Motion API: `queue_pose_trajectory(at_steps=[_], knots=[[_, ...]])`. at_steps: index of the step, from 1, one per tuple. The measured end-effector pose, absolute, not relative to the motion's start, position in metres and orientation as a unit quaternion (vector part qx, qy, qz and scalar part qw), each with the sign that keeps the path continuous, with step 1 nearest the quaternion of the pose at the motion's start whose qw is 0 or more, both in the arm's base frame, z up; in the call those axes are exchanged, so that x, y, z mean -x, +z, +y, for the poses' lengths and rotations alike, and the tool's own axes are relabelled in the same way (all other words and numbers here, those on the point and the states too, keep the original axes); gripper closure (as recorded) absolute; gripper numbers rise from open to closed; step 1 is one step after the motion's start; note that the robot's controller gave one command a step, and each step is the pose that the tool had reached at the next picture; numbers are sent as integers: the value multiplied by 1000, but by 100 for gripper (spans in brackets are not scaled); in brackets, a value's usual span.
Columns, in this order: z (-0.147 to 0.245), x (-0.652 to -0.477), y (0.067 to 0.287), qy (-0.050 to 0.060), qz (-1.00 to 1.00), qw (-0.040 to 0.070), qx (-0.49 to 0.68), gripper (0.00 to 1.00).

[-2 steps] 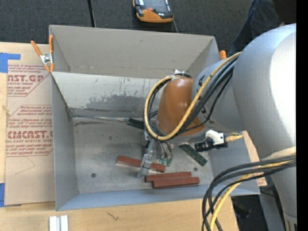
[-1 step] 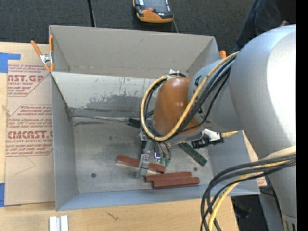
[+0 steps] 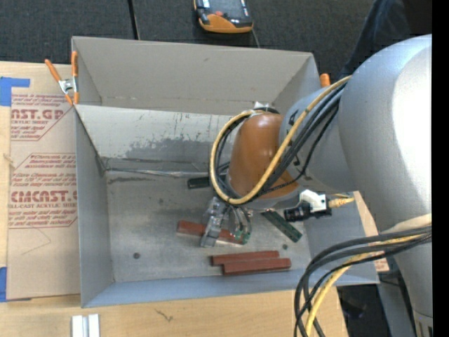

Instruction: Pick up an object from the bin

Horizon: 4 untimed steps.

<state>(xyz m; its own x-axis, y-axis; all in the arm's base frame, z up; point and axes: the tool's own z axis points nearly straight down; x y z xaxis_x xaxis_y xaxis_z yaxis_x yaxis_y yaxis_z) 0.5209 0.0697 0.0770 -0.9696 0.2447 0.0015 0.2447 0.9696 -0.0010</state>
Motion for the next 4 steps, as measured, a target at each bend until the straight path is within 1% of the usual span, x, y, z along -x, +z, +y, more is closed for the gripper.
queue_pose_trajectory(at_steps=[2, 3, 4], knots=[[70, -520, 81, 0, -992, 2, 124, 100], [70, -519, 93, 1, -992, 5, 124, 100], [70, -519, 117, 1, -992, 4, 123, 100]])
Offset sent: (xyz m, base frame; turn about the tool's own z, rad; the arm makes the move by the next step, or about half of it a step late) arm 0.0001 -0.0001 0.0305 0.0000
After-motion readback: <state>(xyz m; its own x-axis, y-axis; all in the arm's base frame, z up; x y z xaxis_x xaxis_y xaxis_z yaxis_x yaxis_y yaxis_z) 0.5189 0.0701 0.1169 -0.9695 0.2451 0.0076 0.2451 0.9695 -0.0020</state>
